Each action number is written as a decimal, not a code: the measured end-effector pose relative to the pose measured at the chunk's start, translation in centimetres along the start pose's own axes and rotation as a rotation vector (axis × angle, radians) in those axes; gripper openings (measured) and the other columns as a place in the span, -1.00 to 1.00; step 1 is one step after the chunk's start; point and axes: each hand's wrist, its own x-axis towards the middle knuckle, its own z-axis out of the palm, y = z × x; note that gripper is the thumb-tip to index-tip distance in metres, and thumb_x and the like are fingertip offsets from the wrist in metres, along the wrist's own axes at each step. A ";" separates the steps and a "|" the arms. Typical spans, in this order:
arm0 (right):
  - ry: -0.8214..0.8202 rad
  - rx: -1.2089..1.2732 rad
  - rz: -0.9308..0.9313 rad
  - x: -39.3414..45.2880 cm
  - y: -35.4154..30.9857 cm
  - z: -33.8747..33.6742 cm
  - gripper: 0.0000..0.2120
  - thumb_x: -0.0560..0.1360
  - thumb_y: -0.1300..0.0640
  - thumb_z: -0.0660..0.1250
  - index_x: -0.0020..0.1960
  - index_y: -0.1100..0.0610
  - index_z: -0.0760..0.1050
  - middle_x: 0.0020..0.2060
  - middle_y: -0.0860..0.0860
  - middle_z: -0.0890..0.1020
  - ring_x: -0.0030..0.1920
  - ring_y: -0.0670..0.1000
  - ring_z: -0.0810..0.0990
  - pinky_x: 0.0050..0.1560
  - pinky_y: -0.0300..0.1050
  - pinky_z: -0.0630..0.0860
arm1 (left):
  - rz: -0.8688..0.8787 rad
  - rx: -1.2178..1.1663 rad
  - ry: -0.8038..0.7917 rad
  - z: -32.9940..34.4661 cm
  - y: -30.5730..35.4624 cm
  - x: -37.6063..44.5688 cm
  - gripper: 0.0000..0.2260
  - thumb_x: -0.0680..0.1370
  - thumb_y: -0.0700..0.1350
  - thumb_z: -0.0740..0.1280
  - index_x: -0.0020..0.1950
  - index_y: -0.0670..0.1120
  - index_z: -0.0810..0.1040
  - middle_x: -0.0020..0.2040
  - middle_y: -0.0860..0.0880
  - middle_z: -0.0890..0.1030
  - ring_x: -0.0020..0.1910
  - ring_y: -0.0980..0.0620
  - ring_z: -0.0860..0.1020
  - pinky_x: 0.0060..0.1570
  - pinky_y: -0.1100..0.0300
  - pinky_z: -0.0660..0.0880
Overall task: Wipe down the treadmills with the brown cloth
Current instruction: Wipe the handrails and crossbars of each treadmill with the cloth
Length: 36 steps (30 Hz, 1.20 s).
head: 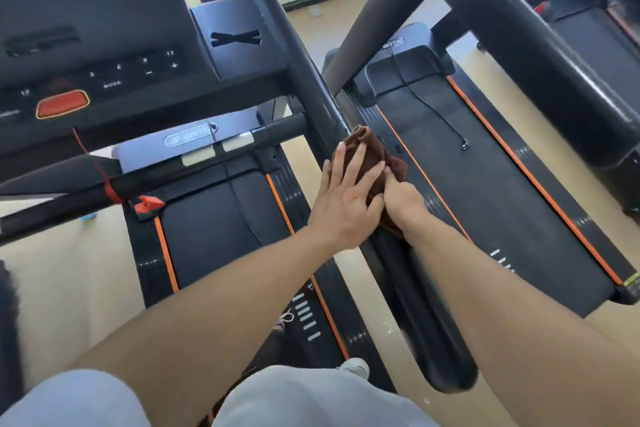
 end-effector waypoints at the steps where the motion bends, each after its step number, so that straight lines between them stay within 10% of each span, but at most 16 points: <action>1: -0.009 0.031 0.008 0.8 -1.3 0.1 -0.38 0.71 -0.23 0.02 0.40 0.24 0.52 0.31 0.19 0.59 0.30 0.18 0.55 0.25 -0.06 0.40 | 0.016 0.058 -0.023 -1.2 -0.8 1.9 -0.49 0.67 0.12 0.01 0.63 0.15 0.22 0.69 0.06 -0.14 0.61 -0.01 -0.38 0.57 -0.09 -0.37; 8: -0.049 0.169 0.014 5.0 -6.8 0.8 -0.64 0.73 -0.08 0.14 0.41 0.07 0.49 -0.02 0.03 0.64 -0.23 -0.06 0.52 -0.50 -0.43 0.36 | 0.124 0.409 -0.044 -6.3 -5.2 11.6 -0.55 0.72 0.05 -0.06 0.53 0.04 0.41 0.70 -0.07 -0.01 0.64 -0.21 -0.29 0.55 -0.16 -0.41; 12: -0.031 0.121 0.027 5.6 -6.8 1.3 -0.47 0.69 -0.18 0.15 0.40 0.20 0.53 0.29 0.17 0.61 0.27 0.16 0.56 0.06 -0.20 0.34 | 0.167 0.518 -0.056 -6.1 -4.8 13.3 -0.54 0.69 0.02 -0.04 0.52 0.00 0.43 0.69 -0.11 -0.01 0.62 -0.27 -0.31 0.55 -0.21 -0.38; 23: -0.088 0.184 -0.011 1.6 -0.8 -0.9 -0.62 0.65 -0.21 0.24 0.09 0.09 0.58 0.09 0.09 0.67 0.04 0.08 0.59 0.11 -0.12 0.44 | 0.094 0.418 -0.013 -3.8 -2.1 7.2 -0.47 0.72 0.12 -0.10 0.65 -0.05 0.20 0.69 -0.12 -0.02 0.64 -0.17 -0.30 0.58 -0.14 -0.35; 36: -0.157 0.076 -0.283 -9.2 14.7 -5.6 -0.48 0.56 -0.39 0.24 0.41 -0.15 0.46 0.12 -0.24 0.64 0.09 -0.18 0.61 0.10 -0.21 0.42 | -0.121 -0.204 0.137 7.9 3.8 -13.6 -0.36 0.71 0.19 0.04 0.68 0.04 -0.19 0.69 0.07 -0.20 0.64 0.11 -0.27 0.63 -0.03 -0.16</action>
